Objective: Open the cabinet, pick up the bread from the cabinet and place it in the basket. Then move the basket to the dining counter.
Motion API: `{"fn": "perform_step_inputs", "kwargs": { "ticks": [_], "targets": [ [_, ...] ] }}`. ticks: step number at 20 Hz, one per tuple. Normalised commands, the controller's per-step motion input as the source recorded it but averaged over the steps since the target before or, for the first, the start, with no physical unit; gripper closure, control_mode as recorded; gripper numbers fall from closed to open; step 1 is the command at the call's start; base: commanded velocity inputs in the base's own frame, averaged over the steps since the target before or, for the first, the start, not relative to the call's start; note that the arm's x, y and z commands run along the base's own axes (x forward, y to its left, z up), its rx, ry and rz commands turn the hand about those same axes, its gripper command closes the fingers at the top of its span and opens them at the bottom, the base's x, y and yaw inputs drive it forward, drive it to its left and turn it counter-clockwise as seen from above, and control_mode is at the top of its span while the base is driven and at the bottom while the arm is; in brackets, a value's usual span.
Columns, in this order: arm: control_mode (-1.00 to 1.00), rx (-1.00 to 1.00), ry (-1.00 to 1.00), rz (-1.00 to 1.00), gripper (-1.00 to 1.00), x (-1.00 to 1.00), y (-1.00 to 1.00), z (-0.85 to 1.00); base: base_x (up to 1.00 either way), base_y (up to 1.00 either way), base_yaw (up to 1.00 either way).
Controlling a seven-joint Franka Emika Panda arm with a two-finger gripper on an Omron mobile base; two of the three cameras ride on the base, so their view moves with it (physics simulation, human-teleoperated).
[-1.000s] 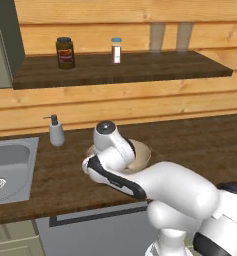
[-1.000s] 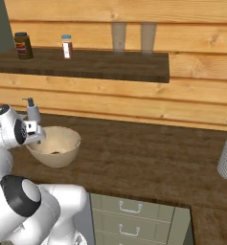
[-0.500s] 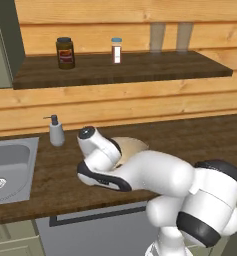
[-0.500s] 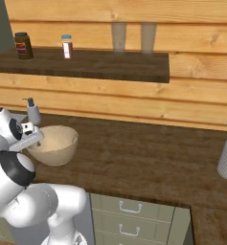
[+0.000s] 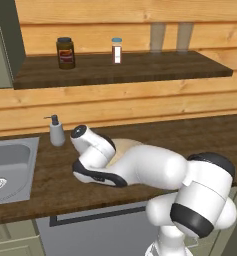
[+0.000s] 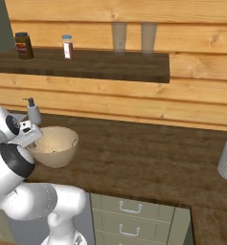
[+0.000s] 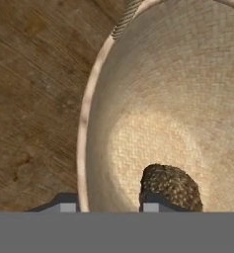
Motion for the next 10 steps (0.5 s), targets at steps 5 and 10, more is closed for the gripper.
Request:
{"fn": "perform_step_inputs", "kwargs": {
  "ticks": [5, 10],
  "targets": [
    [-1.00, 0.00, 0.01, 0.00, 1.00, -0.01, -0.10, -0.06, 0.00, 0.00, 0.00],
    [-1.00, -0.05, -0.15, 0.02, 1.00, -0.28, -0.37, 0.56, 0.00, 0.00, 0.00]
  ]
}}
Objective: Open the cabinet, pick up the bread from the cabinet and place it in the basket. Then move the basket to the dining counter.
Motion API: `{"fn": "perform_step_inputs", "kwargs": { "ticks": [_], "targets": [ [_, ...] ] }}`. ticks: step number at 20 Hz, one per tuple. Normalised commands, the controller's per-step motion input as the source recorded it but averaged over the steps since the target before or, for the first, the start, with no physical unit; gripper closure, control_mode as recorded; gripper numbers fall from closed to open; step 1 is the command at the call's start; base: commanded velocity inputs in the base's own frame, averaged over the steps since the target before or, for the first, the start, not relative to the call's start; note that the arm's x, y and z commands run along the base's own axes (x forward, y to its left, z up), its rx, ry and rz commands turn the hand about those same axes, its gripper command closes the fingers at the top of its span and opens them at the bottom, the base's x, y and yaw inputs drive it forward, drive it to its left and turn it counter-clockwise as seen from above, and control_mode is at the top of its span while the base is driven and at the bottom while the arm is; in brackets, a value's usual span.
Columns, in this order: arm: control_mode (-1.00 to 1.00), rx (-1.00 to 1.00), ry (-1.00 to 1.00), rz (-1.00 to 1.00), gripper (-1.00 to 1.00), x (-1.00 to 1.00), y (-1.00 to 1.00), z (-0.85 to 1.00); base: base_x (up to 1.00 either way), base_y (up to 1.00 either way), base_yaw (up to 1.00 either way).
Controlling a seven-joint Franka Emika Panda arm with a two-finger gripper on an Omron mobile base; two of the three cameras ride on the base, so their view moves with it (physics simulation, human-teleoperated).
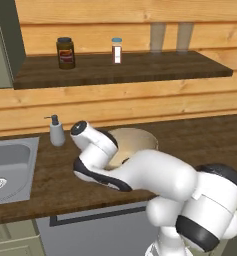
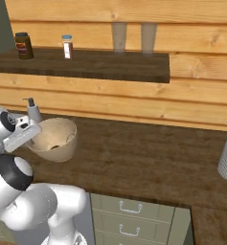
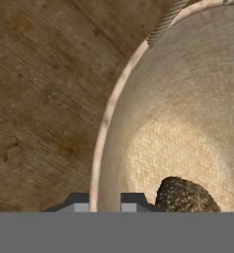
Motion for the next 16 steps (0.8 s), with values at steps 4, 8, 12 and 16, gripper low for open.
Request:
{"fn": "perform_step_inputs", "kwargs": {
  "ticks": [4, 8, 12, 16],
  "targets": [
    [-1.00, -0.01, -0.14, 0.00, 1.00, -0.34, -0.61, 0.81, 0.00, 0.00, 0.00],
    [-1.00, 0.00, -0.04, -0.07, 1.00, -0.28, -0.76, 0.61, 0.00, 0.00, 0.00],
    [-1.00, 0.00, -0.01, -0.18, 1.00, -0.28, -0.87, 0.24, 0.00, 0.00, 0.00],
    [-1.00, 0.01, 0.00, -0.23, 1.00, -0.14, -0.95, 0.18, 0.00, 0.00, 0.00]
  ]
}}
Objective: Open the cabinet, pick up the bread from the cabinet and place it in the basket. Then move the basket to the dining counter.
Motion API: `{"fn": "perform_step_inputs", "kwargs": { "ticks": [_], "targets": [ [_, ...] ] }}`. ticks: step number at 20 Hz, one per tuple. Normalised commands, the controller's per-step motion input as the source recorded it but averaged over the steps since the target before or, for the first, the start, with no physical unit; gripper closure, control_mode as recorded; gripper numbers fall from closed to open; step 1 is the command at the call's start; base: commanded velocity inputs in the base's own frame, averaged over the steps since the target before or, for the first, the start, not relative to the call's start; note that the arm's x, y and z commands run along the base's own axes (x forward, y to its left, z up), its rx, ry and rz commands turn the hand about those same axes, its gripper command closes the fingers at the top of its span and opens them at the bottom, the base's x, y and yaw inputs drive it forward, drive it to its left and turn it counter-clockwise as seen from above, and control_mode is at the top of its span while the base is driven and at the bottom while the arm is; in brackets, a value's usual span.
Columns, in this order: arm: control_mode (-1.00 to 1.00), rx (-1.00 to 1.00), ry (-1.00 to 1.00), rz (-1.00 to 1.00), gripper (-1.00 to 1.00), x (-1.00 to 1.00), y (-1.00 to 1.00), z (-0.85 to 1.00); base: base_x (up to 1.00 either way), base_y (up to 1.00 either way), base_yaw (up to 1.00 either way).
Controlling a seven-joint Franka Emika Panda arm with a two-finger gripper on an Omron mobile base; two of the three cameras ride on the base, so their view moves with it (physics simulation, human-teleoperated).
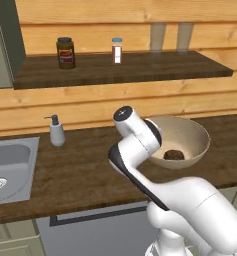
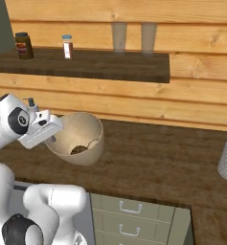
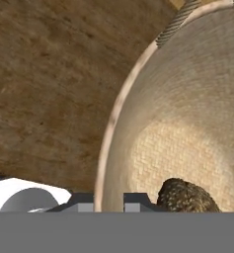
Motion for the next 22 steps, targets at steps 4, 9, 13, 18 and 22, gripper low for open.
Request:
{"fn": "perform_step_inputs", "kwargs": {
  "ticks": [4, 9, 13, 18, 22],
  "targets": [
    [-1.00, 0.02, 0.00, -0.25, 1.00, -0.02, -1.00, 0.14, 0.00, 0.00, 0.00],
    [-1.00, 0.04, 0.01, -0.26, 1.00, 0.00, -1.00, 0.03, 0.00, 0.00, 0.00],
    [-1.00, 0.02, 0.07, -0.28, 1.00, 0.00, -1.00, 0.00, 0.00, 0.00, 0.00],
    [-1.00, 0.00, 0.11, -0.29, 1.00, 0.13, -1.00, 0.00, 0.00, 0.00, 0.00],
    [-1.00, 0.00, 0.13, -0.20, 1.00, 0.37, -1.00, 0.00, 0.00, 0.00, 0.00]
  ]
}}
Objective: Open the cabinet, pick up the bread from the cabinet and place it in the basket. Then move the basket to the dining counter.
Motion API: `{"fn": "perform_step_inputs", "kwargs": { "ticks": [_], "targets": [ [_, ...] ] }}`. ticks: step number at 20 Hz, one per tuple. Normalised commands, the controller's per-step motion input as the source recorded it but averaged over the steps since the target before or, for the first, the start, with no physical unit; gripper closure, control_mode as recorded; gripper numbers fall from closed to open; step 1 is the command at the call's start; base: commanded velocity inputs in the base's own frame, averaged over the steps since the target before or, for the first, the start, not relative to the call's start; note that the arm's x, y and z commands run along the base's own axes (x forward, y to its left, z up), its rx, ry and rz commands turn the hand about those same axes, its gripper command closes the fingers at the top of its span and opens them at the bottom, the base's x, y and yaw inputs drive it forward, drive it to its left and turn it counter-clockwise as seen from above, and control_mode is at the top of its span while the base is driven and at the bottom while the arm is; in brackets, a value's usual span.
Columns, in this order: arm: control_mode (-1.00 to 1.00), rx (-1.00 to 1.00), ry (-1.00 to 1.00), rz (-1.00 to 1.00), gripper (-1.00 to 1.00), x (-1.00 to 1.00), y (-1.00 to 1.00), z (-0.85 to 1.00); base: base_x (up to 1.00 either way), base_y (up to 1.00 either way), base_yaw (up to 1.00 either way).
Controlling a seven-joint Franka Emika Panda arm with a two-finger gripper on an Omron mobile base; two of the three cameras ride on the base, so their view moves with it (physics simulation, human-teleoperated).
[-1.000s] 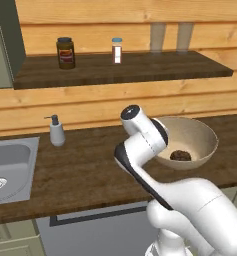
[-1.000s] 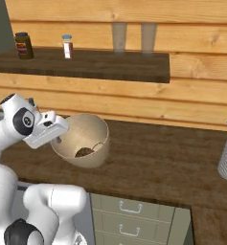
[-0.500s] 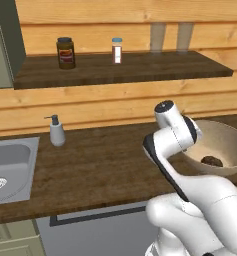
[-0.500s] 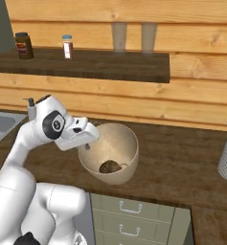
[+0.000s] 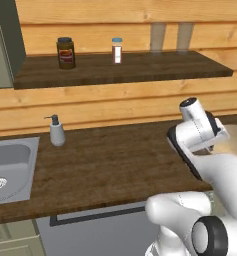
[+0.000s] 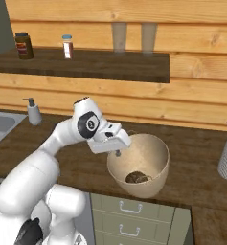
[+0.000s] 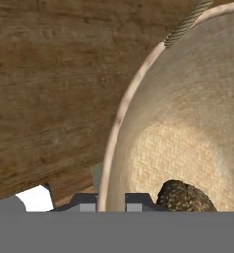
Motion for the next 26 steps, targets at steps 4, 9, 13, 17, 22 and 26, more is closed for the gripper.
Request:
{"fn": "perform_step_inputs", "kwargs": {
  "ticks": [4, 9, 13, 17, 22, 26],
  "targets": [
    [-1.00, 0.00, 0.09, -0.08, 1.00, 0.49, -1.00, 0.00, 0.00, 0.00, 0.00],
    [-1.00, 0.00, 0.03, -0.01, 1.00, 0.23, -1.00, 0.00, 0.00, 0.00, 0.00],
    [-1.00, 0.03, 0.01, 0.00, 1.00, 0.07, -1.00, -0.03, 0.00, 0.00, 0.00],
    [-1.00, 0.07, 0.03, 0.00, 1.00, 0.11, -1.00, -0.01, 0.00, 0.00, 0.00],
    [-1.00, 0.05, 0.05, 0.00, 1.00, 0.18, -0.99, -0.32, 0.00, 0.00, 0.00],
    [-1.00, 0.06, 0.00, 0.00, 1.00, 0.01, -0.99, -0.32, 0.00, 0.00, 0.00]
  ]
}}
